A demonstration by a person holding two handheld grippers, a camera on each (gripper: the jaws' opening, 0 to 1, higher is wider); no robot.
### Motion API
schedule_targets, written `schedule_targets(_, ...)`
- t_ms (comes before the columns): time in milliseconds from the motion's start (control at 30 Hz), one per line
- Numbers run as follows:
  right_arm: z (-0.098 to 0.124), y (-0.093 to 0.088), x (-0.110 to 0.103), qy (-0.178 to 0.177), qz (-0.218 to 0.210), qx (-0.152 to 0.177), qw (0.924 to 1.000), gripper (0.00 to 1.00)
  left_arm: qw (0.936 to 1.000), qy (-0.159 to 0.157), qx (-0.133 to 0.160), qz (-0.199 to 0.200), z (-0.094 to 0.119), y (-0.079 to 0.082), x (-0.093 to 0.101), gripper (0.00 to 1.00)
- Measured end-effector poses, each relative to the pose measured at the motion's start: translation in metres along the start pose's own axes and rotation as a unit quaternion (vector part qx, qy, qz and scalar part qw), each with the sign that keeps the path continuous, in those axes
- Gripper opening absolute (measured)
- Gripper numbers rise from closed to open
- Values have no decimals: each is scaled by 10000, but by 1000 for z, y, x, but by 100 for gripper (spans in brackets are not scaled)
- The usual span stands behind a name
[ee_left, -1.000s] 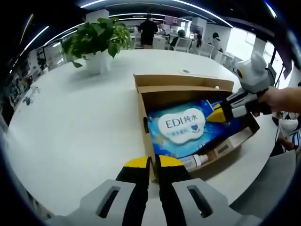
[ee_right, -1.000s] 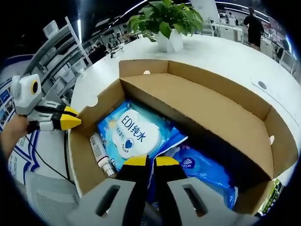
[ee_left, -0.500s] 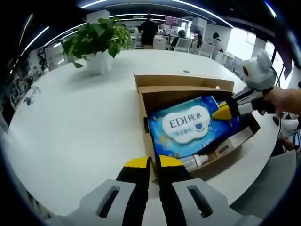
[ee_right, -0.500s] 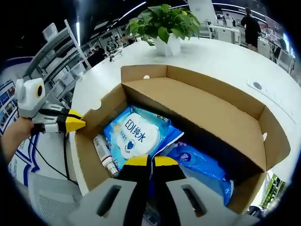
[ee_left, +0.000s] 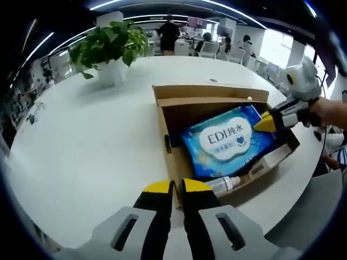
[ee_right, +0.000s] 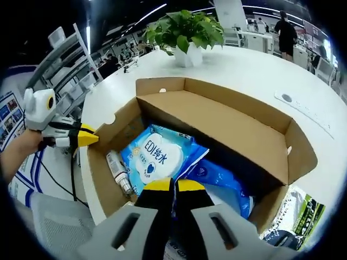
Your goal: Operate the shoe box by opening the lid, removing the specified soft item, and placing it in the target area until the item is outside and the box remains undamaged.
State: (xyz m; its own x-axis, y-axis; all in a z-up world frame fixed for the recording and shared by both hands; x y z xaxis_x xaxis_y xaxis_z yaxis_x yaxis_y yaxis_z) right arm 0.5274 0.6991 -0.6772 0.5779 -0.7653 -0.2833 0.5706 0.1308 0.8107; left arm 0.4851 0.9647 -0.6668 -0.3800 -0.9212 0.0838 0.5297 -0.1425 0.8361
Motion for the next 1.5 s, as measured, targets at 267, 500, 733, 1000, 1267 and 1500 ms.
schedule_targets(267,12,0,4,-65,-25,84,9999,0,9998,-42,-130,-160,0,2,2,4)
schedule_targets(500,22,-3,9,-152,31,91,9998,0,9996,-62,-143,-230,1,5,2,5)
schedule_targets(733,21,-8,14,-279,60,24,9996,0,9995,-110,83,-277,5,19,10,10)
schedule_targets(1000,21,-10,17,-318,167,-72,9993,0,9981,-277,351,-429,0,38,25,15)
schedule_targets(1267,18,-13,19,-317,324,-158,9989,0,9960,-750,82,-474,-20,38,45,20)
schedule_targets(1500,17,-14,21,-270,405,-176,9987,0,9927,-1103,-268,-407,-40,31,53,24)
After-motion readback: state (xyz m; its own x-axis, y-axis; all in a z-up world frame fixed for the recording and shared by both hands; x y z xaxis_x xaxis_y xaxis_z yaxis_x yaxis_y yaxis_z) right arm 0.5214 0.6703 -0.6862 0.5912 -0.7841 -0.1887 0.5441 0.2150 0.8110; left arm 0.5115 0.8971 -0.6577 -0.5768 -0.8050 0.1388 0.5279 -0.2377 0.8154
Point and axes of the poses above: the point that each gripper's makers call its tool centre point, and the gripper's own axes: z roughly backward along the fingers, x roughly to its right, y roughly out of its top, the point moved 8 cm from there along z, roughly backward along the fingers, and after that the axes turned 14 degrees about x, right-handed, at the moved point
